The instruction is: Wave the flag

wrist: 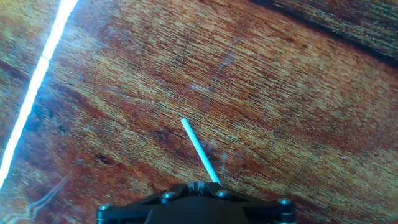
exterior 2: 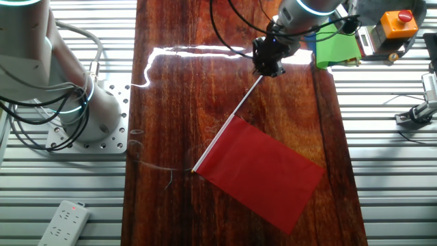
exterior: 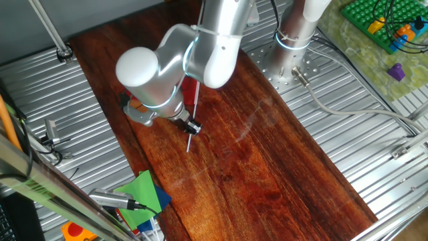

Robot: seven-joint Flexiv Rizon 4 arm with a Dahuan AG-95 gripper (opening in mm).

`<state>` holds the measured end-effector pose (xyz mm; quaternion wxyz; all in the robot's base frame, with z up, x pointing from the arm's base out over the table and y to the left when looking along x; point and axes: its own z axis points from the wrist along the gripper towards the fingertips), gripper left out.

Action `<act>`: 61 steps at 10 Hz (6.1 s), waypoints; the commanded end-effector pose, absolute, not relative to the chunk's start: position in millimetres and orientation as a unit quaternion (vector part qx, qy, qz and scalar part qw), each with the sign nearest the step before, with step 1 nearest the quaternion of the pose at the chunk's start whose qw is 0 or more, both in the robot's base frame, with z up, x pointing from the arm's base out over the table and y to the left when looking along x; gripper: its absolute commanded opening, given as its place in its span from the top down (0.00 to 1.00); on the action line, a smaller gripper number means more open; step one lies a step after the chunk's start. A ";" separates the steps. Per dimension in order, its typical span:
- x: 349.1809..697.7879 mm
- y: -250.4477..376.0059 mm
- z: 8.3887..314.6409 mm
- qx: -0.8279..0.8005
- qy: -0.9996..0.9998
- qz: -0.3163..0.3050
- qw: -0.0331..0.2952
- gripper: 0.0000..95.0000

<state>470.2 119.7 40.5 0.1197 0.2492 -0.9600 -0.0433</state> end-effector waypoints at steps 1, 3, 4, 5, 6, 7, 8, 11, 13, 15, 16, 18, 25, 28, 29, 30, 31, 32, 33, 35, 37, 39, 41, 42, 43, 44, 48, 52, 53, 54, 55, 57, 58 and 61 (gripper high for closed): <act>471.0 118.2 38.1 0.255 -0.959 -0.042 0.114 1.00; 472.3 117.3 34.6 0.258 -0.959 -0.041 0.107 0.80; 472.9 117.1 33.6 0.258 -0.959 -0.040 0.105 0.80; 475.3 116.6 30.8 0.259 -0.960 -0.040 0.103 0.80; 478.2 116.9 30.3 0.258 -0.960 -0.038 0.104 0.80; 482.0 117.6 30.7 0.257 -0.960 -0.036 0.105 0.80; 485.8 118.2 30.6 0.257 -0.960 -0.035 0.106 0.80; 493.5 118.5 26.0 0.258 -0.960 -0.035 0.104 0.80; 495.4 118.2 23.3 0.259 -0.960 -0.034 0.103 0.80; 495.9 117.9 21.1 0.259 -0.960 -0.035 0.102 0.80; 496.2 117.9 20.1 0.261 -0.959 -0.035 0.101 0.80; 496.5 118.4 19.0 0.264 -0.959 -0.036 0.101 0.80; 496.2 129.3 11.7 0.273 -0.956 -0.039 0.098 0.80; 495.0 132.3 10.3 0.290 -0.952 -0.040 0.088 0.80; 493.8 132.8 9.8 0.294 -0.951 -0.040 0.085 0.80; 493.1 132.8 9.6 0.295 -0.951 -0.039 0.084 0.80; 491.8 133.1 9.2 0.297 -0.951 -0.039 0.083 0.80; 491.1 133.9 8.6 0.298 -0.950 -0.039 0.081 0.80; 490.9 135.3 8.0 0.300 -0.950 -0.038 0.078 0.80; 491.1 139.8 9.2 0.300 -0.950 -0.034 0.075 0.80; 491.5 142.3 8.3 0.300 -0.951 -0.035 0.071 0.80; 491.8 144.1 7.4 0.295 -0.953 -0.031 0.066 0.80; 492.4 143.6 8.1 0.289 -0.955 -0.029 0.064 1.00; 493.0 142.7 9.2 0.289 -0.955 -0.029 0.064 1.00; 493.7 141.1 10.6 0.287 -0.956 -0.031 0.062 1.00; 494.4 140.3 11.6 0.279 -0.958 -0.033 0.065 1.00; 506.8 138.0 45.4 0.263 -0.958 -0.049 0.101 1.00; 526.8 129.9 98.6 0.207 -0.963 -0.099 0.138 1.00; 529.2 135.8 108.3 0.160 -0.969 -0.125 0.138 1.00; 530.9 139.9 113.1 0.141 -0.971 -0.134 0.138 1.00; 534.7 148.6 122.2 0.115 -0.973 -0.142 0.139 1.00; 543.5 168.8 139.5 0.069 -0.977 -0.141 0.143 1.00; 547.7 177.3 145.6 0.049 -0.978 -0.140 0.145 1.00; 549.3 193.4 151.2 0.019 -0.980 -0.140 0.140 1.00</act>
